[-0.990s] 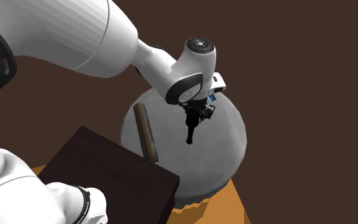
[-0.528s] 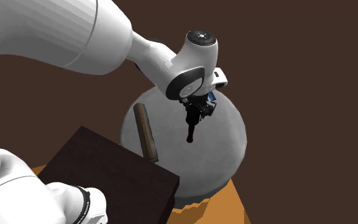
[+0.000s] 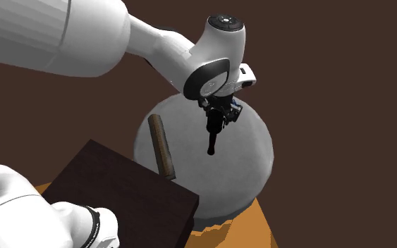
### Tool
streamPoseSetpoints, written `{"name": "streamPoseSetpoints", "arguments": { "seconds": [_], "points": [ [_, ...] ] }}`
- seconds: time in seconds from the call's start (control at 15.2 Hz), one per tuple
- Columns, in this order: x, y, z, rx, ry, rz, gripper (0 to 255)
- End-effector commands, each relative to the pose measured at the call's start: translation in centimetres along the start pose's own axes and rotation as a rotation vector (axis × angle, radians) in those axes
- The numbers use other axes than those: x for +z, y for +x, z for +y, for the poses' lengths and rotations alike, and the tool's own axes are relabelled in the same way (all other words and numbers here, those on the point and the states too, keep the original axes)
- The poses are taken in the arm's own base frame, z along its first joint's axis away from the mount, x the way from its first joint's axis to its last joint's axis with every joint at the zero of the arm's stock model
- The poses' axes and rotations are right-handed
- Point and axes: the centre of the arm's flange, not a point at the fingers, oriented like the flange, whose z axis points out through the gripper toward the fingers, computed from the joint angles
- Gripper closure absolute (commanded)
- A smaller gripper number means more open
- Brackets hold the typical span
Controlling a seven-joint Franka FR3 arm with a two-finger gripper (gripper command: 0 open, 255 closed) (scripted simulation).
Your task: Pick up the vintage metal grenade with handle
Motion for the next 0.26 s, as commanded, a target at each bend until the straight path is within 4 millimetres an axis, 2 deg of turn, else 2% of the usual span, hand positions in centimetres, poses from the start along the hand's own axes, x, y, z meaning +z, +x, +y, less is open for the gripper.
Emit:
{"name": "streamPoseSetpoints", "arguments": {
  "seconds": [0.0, 0.2],
  "points": [
    [-1.09, 0.03, 0.02, 0.000, 0.000, 0.000, 255],
    [-1.70, 0.05, 0.04, 0.000, 0.000, 0.000, 255]
  ]
}}
